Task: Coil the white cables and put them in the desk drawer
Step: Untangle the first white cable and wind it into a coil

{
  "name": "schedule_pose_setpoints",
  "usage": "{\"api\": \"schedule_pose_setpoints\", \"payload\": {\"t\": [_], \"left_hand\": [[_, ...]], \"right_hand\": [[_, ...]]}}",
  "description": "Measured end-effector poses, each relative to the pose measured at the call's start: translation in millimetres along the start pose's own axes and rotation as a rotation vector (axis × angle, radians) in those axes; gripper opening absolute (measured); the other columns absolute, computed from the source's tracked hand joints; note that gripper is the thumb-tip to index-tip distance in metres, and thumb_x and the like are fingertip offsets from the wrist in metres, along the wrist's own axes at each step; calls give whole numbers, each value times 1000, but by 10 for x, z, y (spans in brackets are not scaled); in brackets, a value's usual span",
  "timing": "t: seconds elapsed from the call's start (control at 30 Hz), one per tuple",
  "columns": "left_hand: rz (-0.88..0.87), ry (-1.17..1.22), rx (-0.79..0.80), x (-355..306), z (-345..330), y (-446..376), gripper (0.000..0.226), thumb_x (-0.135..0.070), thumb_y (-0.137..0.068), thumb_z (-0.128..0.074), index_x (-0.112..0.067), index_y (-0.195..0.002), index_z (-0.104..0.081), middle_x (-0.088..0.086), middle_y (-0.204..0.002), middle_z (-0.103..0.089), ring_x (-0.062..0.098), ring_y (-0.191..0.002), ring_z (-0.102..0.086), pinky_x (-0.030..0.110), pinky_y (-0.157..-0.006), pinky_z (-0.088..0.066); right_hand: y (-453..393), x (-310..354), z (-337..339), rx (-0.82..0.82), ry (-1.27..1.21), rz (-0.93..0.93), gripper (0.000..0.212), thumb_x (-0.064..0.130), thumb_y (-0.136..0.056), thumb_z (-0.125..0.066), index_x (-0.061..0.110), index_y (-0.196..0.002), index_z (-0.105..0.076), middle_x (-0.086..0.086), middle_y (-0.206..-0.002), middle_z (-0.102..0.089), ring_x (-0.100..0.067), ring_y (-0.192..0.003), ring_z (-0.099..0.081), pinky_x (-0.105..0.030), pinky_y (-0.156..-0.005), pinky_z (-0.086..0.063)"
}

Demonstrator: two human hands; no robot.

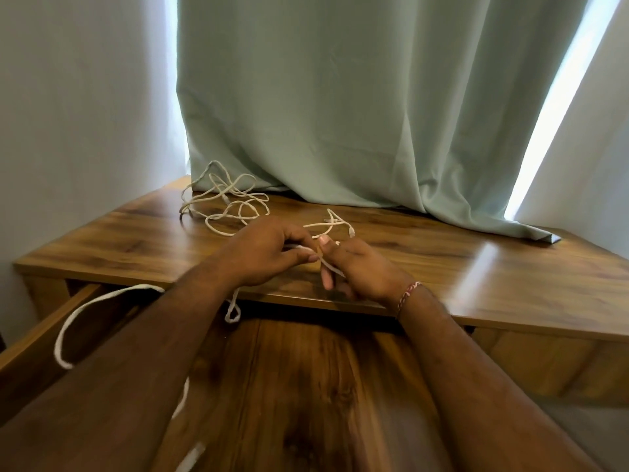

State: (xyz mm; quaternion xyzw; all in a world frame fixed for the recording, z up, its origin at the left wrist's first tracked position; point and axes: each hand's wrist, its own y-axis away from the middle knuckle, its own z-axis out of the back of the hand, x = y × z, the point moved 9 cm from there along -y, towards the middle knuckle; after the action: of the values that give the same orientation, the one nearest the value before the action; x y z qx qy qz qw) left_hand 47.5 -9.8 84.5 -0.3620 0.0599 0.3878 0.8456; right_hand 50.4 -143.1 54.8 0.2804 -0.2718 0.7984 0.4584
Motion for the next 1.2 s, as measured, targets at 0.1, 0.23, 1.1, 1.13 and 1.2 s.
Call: {"api": "schedule_pose_setpoints", "payload": {"t": [0.1,0.23,1.1,1.13,1.2], "left_hand": [[-98,-148,-189,-140,152,20,21,-49,-90,-70,-29,-92,-77,-13,-81,-69,6,-73,-62,36,-65,-53],[-147,-353,-359,-291,246,79,49,-68,-95,-47,-27,-74,-65,-12,-62,-54,11,-58,-50,30,-52,-39],[338,471,-137,-573,-779,37,22,-28,-102,-61,-17,-92,-76,-9,-56,-59,1,-50,-49,25,-54,-42],[310,438,-99,-632,-786,15,24,-28,-102,-61,-13,-92,-77,-7,-58,-59,0,-51,-48,23,-54,-40],[263,371,-22,-715,-799,-4,27,-28,-102,-61,-8,-91,-75,-2,-61,-60,2,-50,-48,26,-54,-39]], "right_hand": [[55,-63,-182,194,-219,-67,70,52,-108,-35,1,-71,-64,-8,-42,-40,-15,-34,-29,-25,-41,-30],[111,9,-302,361,-654,-15,51,36,-106,-47,6,-66,-57,-4,-39,-36,-10,-29,-23,-20,-37,-21],[103,-540,709,-758,-1033,-38,29,22,-110,-42,5,-114,-64,-15,-99,-77,-26,-91,-78,-29,-70,-61],[125,-550,761,-794,-884,-35,27,23,-110,-43,8,-110,-65,-14,-96,-77,-26,-88,-78,-28,-69,-61],[147,-523,811,-812,-592,-11,25,26,-108,-47,14,-102,-68,-11,-90,-78,-24,-85,-78,-33,-73,-62]]}}
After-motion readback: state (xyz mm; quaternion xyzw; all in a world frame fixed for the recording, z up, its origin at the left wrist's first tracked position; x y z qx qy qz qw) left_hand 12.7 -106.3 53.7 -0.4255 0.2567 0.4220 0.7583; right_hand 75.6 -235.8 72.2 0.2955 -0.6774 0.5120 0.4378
